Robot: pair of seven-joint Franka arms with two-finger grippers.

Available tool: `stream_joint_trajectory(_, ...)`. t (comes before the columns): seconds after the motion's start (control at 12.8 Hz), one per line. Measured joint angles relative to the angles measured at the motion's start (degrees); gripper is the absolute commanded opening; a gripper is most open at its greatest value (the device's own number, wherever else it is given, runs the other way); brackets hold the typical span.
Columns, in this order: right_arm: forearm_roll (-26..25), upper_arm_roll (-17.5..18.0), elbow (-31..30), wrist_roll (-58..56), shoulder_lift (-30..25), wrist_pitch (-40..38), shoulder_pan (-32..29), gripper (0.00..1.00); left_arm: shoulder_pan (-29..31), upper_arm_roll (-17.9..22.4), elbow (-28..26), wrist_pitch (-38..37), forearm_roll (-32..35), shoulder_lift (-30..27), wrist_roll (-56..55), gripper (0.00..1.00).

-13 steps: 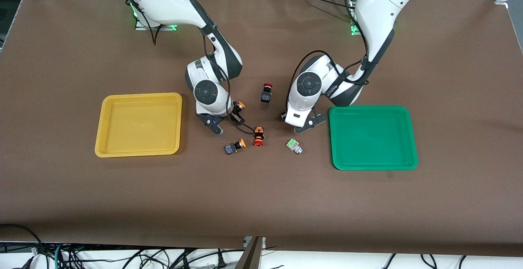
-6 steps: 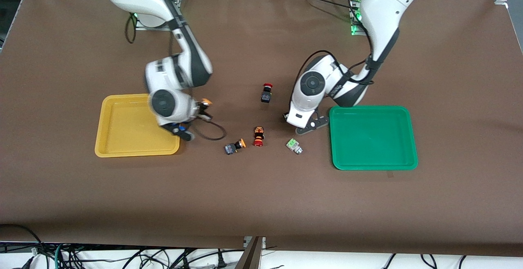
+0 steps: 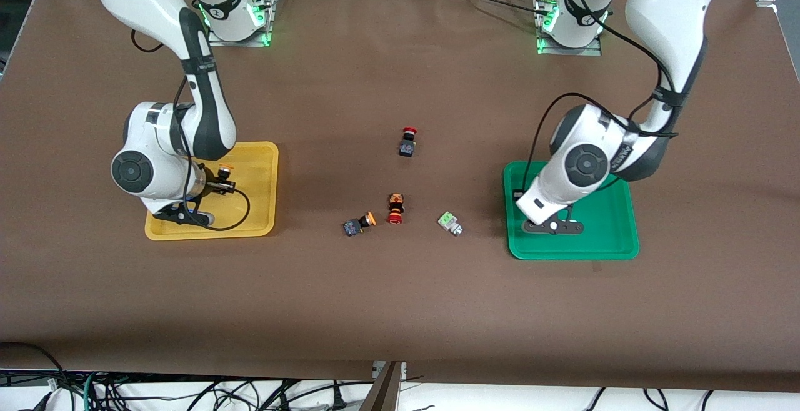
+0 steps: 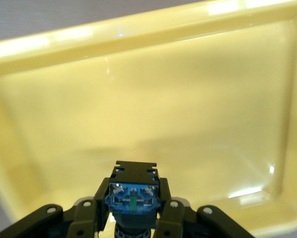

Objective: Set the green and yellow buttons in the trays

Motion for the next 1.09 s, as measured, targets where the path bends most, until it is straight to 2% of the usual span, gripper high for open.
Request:
stream_joint_trajectory(0.08, 0.0, 0.0, -1.1, -2.9, 0.7, 2.3, -0.9, 0.22, 0.3, 0.9, -0.5, 0.1, 0.0, 0.0, 3.2, 0.11)
stream_joint_trajectory(0.16, 0.0, -0.1, -1.5, -5.9, 1.4, 3.8, -2.2, 0.23, 0.9, 1.3, -1.1, 0.4, 0.0, 0.2, 5.3, 0.51)
stream_joint_trajectory(0.23, 0.0, -0.1, -1.5, -8.8, 1.8, 5.0, -3.4, 0.4, 1.3, 1.5, -1.7, 1.1, 0.0, 0.3, 6.2, 0.92)
stream_joint_trajectory(0.31, 0.0, -0.1, -1.5, -11.0, 2.0, 5.9, -4.5, 0.83, 1.5, 1.6, -2.0, 1.7, 0.0, 0.6, 6.4, 1.0)
stream_joint_trajectory(0.39, 0.0, -0.1, -1.4, -11.9, 2.0, 6.3, -5.3, 0.89, 1.5, 1.5, -2.0, 2.1, -0.2, 0.9, 6.4, 1.0)
stream_joint_trajectory(0.47, 0.1, -0.1, -1.2, -11.9, 2.0, 6.4, -5.6, 0.91, 1.5, 1.3, -1.8, 2.6, -1.9, 0.9, 5.9, 1.0)
stream_joint_trajectory(0.62, 0.8, 0.7, 0.4, -7.4, 1.9, 4.5, -5.4, 0.93, 1.1, 0.7, 0.1, 2.9, -10.2, 0.9, 1.8, 1.0)
stream_joint_trajectory(0.86, 1.7, 3.9, 8.5, 6.9, 1.6, -5.7, -4.4, 0.93, -3.0, -0.2, 5.2, 4.2, -13.2, 2.8, -17.3, 1.0)
stream_joint_trajectory(1.09, 7.4, 8.5, 15.6, 22.8, 2.1, -8.9, -4.0, 0.93, -7.4, -0.9, 7.4, 13.1, -12.0, 7.6, -32.7, 1.0)
